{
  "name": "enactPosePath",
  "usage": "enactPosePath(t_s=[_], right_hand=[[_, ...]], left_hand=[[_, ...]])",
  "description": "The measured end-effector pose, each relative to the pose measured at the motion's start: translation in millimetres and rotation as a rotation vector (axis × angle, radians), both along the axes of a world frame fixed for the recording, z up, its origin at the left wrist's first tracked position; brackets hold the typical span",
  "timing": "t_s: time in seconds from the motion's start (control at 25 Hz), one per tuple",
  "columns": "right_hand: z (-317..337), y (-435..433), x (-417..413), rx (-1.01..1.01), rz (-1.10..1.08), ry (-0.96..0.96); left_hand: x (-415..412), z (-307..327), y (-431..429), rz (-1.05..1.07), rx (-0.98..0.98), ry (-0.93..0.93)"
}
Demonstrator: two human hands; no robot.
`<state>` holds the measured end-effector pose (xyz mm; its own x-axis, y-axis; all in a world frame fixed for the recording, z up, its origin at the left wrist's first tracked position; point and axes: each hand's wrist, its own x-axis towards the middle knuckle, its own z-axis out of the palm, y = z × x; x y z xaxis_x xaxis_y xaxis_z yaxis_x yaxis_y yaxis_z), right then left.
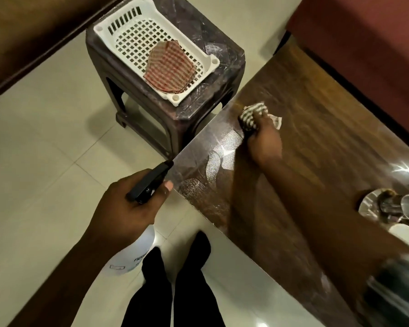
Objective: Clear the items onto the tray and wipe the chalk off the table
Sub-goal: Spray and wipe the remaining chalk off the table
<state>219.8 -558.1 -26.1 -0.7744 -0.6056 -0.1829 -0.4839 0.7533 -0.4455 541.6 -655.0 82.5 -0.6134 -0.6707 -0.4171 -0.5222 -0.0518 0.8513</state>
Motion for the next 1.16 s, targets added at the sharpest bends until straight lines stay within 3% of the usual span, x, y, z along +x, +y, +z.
enactPosePath(t_s=[0.08,0.2,0.28,0.32,0.4,0.56,0.64,0.72,0.88,0.96,1.04,1.16], right_hand=[[2,3,62,-0.016,0.084,-0.032],[-2,32,166,-0.084,0.727,-0.041],[-11,32,159,-0.105,1.040,-0.064],[-13,26,134,-0.113,1.093,-0.057],[-7,11,82,-0.064,0.961,-0.020],[-8,-34,-25,-0.004,0.232,0.018],[-5,-51,-21,-0.028,0.092,-0.013],[-7,-44,33,-0.026,0.173,-0.032],[-27,8,174,-0.044,0.813,-0.034],[-33,17,194,-0.019,1.037,-0.063],[-30,17,175,-0.069,1.071,-0.027],[-12,42,130,0.030,0.725,-0.007]], left_hand=[[-7,2,3,0.027,-0.016,0.014],[-18,7,8,0.053,-0.030,0.021],[-24,12,9,0.042,-0.030,0.044],[-24,12,8,0.041,-0.033,0.053],[-23,13,6,0.045,-0.040,0.068],[-20,9,7,0.082,-0.040,0.073],[-19,7,8,0.108,-0.038,0.065],[-18,8,9,0.136,-0.031,0.061],[-22,10,3,0.138,-0.053,0.052],[-23,10,-2,0.141,-0.068,0.039],[-21,9,-8,0.146,-0.091,0.027],[-19,21,-15,0.158,-0.073,0.040]])
